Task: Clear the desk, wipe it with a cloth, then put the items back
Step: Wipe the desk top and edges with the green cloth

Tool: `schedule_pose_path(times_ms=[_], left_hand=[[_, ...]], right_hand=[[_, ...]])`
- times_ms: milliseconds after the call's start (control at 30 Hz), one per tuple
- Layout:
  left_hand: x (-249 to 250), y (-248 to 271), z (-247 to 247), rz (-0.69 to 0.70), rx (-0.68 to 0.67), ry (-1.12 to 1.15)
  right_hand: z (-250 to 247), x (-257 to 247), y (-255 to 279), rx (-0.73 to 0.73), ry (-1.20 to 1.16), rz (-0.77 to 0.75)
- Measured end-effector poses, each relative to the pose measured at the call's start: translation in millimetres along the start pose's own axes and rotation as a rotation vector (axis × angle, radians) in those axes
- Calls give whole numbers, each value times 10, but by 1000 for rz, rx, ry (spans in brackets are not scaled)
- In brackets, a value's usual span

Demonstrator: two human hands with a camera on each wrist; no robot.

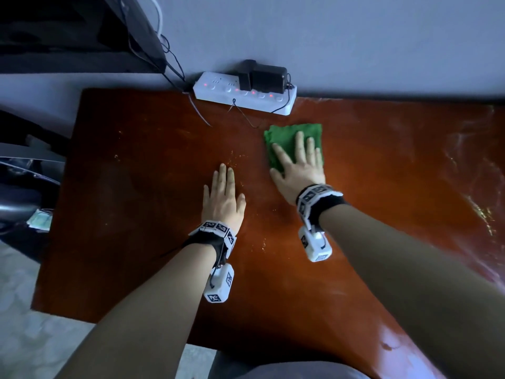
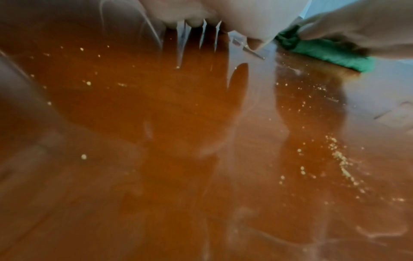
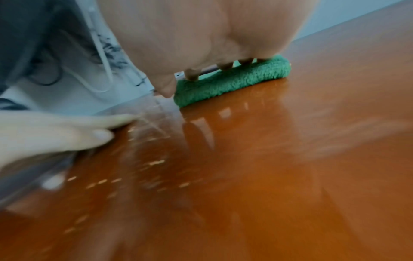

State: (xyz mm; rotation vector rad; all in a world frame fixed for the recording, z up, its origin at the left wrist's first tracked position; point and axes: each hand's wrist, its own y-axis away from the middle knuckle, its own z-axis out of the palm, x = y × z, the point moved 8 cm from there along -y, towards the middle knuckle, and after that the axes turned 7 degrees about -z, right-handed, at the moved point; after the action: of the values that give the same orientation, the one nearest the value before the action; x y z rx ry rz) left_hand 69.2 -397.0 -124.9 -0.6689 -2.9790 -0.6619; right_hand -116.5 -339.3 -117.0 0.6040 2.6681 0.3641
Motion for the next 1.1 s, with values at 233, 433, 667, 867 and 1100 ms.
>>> schedule_pose_path(times_ms=[233, 433, 667, 867, 1100], left_hand=[[-259, -7, -44, -60, 24, 29], [-422, 152, 34, -33, 9, 18], [-524, 299, 64, -11, -23, 110], [-636, 465, 114, 22, -20, 46], [-629, 562, 121, 67, -61, 30]], right_hand=[[84, -326, -85, 6, 23, -41], [175, -445, -122, -22, 41, -19], [510, -1302, 110, -130, 183, -333], [322, -552, 327, -148, 137, -221], [157, 655, 928, 3, -8, 297]])
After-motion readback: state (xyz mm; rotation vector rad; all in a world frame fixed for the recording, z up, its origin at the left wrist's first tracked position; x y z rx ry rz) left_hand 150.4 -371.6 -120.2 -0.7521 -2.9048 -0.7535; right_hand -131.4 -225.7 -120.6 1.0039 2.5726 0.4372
